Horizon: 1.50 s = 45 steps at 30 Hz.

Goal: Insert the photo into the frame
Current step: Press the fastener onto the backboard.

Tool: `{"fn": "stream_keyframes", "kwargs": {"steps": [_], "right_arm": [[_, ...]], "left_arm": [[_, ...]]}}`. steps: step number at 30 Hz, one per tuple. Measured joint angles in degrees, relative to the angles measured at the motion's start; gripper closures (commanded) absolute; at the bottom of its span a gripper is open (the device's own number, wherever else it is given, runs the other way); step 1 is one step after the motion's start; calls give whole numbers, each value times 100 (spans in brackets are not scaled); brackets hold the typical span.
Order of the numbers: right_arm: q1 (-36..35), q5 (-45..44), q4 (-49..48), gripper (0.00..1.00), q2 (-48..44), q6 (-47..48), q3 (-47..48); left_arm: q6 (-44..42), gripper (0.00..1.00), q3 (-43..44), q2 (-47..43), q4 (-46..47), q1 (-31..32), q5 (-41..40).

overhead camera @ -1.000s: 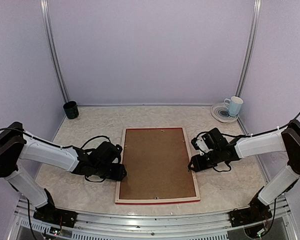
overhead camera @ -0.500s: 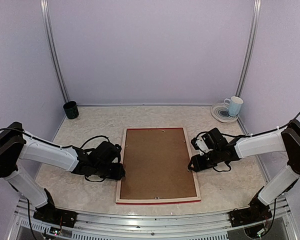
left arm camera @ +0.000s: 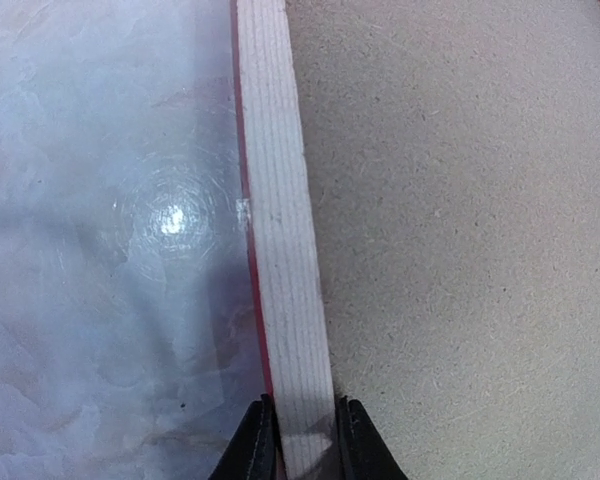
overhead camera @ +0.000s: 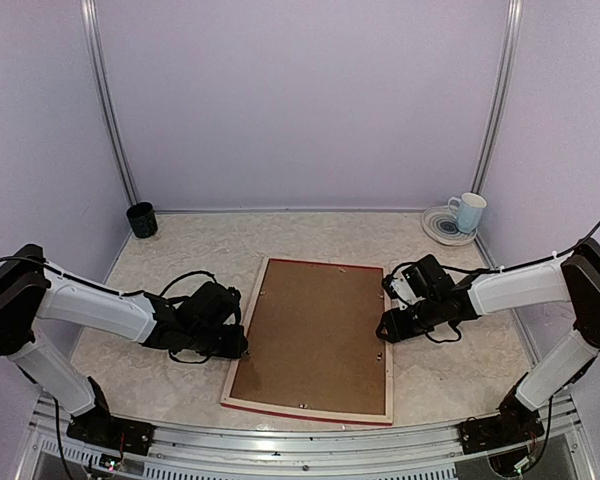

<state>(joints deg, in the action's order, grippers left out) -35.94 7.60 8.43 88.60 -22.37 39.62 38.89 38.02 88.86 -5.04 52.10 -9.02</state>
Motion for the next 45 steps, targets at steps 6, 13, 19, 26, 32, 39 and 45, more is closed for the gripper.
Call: {"fn": "stream_keyframes", "kwargs": {"steps": [6, 13, 19, 26, 32, 39, 45], "right_arm": [[0, -7, 2, 53, 7, 9, 9], [0, -11, 2, 53, 7, 24, 9], [0, -13, -2, 54, 11, 22, 9], [0, -55, -2, 56, 20, 24, 9], [0, -85, -17, 57, 26, 26, 9], [0, -105, -26, 57, 55, 26, 26], [0, -142, -35, 57, 111, 26, 81]], "left_arm": [[-87, 57, 11, -4, -85, 4, 107], [-170, 58, 236, 37, -361, 9, 249], [-166, 63, 286, 155, -433, 9, 262], [-9, 71, 293, 166, -439, 7, 216], [96, 77, 295, 164, -444, 4, 146], [140, 83, 341, 186, -503, 0, 140], [181, 86, 345, 188, -503, -7, 118]]}}
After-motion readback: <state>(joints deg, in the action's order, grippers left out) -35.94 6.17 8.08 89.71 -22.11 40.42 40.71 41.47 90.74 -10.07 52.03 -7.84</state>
